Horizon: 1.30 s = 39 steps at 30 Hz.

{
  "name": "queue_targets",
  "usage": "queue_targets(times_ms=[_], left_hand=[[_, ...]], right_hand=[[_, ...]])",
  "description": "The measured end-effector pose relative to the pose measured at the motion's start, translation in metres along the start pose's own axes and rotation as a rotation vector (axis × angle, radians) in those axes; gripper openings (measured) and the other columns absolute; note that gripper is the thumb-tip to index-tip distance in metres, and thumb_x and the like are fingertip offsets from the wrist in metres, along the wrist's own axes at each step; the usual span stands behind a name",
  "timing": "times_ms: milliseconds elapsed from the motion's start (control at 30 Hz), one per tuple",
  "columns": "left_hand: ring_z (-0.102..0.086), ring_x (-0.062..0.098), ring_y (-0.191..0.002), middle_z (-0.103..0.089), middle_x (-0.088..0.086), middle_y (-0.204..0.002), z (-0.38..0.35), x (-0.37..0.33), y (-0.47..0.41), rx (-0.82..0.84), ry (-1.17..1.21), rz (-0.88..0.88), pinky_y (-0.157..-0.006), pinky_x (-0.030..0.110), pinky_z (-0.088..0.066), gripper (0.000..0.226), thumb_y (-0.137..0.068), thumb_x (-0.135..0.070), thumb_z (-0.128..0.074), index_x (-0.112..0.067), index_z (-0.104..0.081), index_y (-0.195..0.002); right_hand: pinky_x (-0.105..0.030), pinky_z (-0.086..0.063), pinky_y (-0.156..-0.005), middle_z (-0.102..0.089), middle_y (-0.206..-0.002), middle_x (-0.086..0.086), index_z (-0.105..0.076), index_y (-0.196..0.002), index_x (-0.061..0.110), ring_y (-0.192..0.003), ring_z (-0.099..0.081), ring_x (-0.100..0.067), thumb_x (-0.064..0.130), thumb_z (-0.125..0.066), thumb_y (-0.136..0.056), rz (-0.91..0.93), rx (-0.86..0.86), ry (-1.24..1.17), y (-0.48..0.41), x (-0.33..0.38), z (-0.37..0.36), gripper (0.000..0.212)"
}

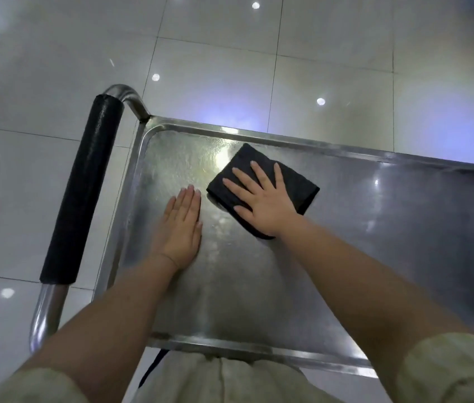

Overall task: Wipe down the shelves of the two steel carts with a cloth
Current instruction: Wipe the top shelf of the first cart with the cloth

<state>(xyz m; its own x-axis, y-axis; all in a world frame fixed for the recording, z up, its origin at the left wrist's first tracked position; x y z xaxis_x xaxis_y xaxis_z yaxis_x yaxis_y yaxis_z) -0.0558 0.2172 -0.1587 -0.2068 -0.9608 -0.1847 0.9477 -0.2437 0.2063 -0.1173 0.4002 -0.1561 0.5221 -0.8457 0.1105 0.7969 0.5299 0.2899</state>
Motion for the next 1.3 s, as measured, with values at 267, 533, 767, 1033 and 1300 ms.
queue_targets(times_ms=[267,533,767,1033,1300], left_hand=[[0.001,0.021,-0.149,-0.002,0.008,-0.161,-0.004,0.002,-0.001,0.043,-0.016,0.001,-0.120,0.036,0.005,0.058,-0.099,-0.023,-0.023,-0.009,-0.004,-0.153],[-0.010,0.026,-0.148,-0.014,0.011,-0.160,0.001,0.001,-0.003,0.015,0.016,-0.026,-0.120,0.037,0.002,0.058,-0.096,-0.020,-0.026,-0.007,-0.016,-0.152],[-0.005,0.022,-0.148,-0.010,0.009,-0.160,-0.003,0.003,-0.002,0.009,-0.011,-0.031,-0.121,0.036,0.002,0.057,-0.098,-0.022,-0.026,-0.009,-0.013,-0.153],[-0.008,0.025,-0.148,-0.011,0.012,-0.160,-0.001,0.002,-0.004,0.043,-0.077,-0.022,-0.120,0.036,0.001,0.061,-0.096,-0.023,-0.030,-0.007,-0.012,-0.152],[-0.008,0.024,-0.148,-0.011,0.012,-0.160,0.003,-0.002,-0.004,0.038,-0.049,-0.007,-0.121,0.038,-0.002,0.060,-0.096,-0.026,-0.019,-0.006,-0.014,-0.152]], right_hand=[[-0.064,0.012,-0.112,-0.013,-0.162,0.008,-0.009,-0.154,0.041,-0.149,0.009,-0.031,0.054,-0.033,-0.098,0.624,0.112,0.101,0.165,0.108,-0.067,0.062],[-0.063,0.004,-0.114,-0.019,-0.161,0.009,-0.016,-0.152,0.043,-0.149,-0.009,-0.029,0.056,-0.035,-0.097,0.202,-0.053,0.032,0.033,0.020,-0.010,0.059],[-0.065,0.015,-0.111,0.005,-0.163,0.014,0.004,-0.151,0.046,-0.149,0.013,-0.026,0.060,-0.015,-0.098,-0.305,-0.044,-0.070,-0.045,-0.028,0.009,0.058],[-0.068,0.002,-0.112,-0.011,-0.163,0.007,-0.011,-0.154,0.039,-0.150,0.000,-0.032,0.055,-0.031,-0.099,0.385,0.001,0.042,0.185,0.100,-0.069,0.060],[-0.066,-0.003,-0.114,-0.023,-0.160,0.007,-0.018,-0.151,0.041,-0.148,-0.012,-0.031,0.053,-0.037,-0.098,0.318,-0.050,0.048,0.127,0.017,-0.039,0.057]])
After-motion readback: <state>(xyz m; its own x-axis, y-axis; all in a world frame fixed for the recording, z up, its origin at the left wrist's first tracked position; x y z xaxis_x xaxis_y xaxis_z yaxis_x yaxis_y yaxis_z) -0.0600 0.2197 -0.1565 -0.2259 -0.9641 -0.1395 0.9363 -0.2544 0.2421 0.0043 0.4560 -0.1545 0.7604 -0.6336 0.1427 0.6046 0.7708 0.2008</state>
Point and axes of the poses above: each hand's wrist, its own y-axis away from the middle knuckle, its own z-axis out of the back of the hand, x = y × z, the point moved 6 cm from there along -y, towards the middle knuckle
